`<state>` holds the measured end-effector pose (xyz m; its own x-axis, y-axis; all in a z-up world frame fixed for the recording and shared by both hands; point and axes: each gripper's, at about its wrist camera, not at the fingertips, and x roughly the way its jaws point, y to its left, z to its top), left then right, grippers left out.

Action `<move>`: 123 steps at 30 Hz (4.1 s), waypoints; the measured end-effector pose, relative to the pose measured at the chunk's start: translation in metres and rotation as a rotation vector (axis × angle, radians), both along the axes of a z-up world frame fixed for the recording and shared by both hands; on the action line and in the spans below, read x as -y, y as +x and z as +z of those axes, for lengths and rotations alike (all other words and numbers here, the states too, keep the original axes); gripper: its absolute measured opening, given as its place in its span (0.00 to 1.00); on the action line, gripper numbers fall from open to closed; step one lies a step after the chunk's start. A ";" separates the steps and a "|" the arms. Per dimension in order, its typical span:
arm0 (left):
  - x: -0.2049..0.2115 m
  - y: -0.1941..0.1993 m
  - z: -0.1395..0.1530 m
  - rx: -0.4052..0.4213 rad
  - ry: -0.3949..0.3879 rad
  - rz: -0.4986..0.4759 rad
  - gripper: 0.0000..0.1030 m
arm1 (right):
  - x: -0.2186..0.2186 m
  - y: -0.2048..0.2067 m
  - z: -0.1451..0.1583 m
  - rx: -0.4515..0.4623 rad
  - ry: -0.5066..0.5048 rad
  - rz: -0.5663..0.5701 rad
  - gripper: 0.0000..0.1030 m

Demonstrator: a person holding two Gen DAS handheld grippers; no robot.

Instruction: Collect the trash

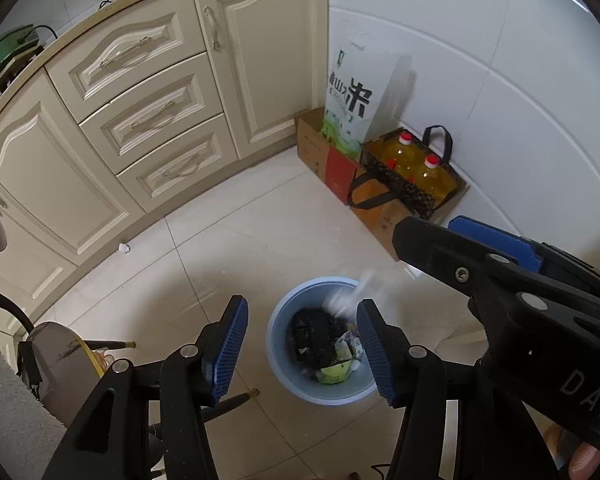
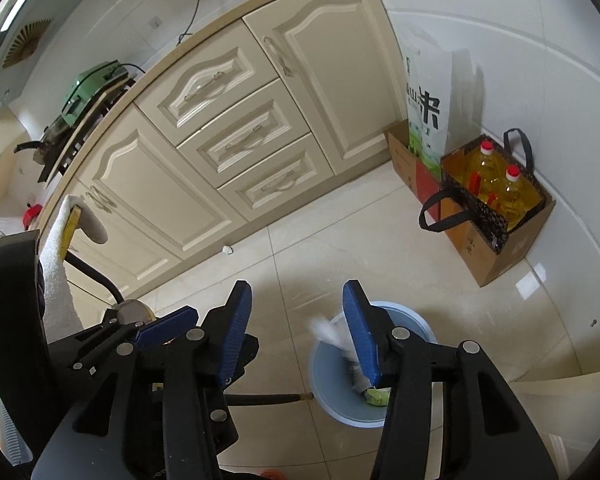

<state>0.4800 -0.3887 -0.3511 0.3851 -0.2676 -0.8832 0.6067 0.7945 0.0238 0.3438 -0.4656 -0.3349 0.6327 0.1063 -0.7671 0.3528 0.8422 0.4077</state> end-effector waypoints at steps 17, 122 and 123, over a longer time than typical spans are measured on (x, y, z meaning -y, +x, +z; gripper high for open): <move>-0.058 -0.062 0.082 0.127 -0.093 0.083 0.75 | -0.024 -0.052 0.074 0.021 -0.132 -0.058 0.98; -0.361 -0.615 0.224 0.783 -0.381 0.440 0.99 | -0.277 -0.307 0.317 0.546 -0.498 0.136 1.00; -0.361 -0.614 0.224 0.784 -0.380 0.441 0.99 | -0.277 -0.307 0.317 0.546 -0.497 0.137 1.00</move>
<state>-0.1338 -0.0279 -0.1268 0.9604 -0.1726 -0.2186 0.1745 0.9846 -0.0106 0.0372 -0.1890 -0.0175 0.9432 -0.0659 -0.3257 0.0883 0.9946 0.0546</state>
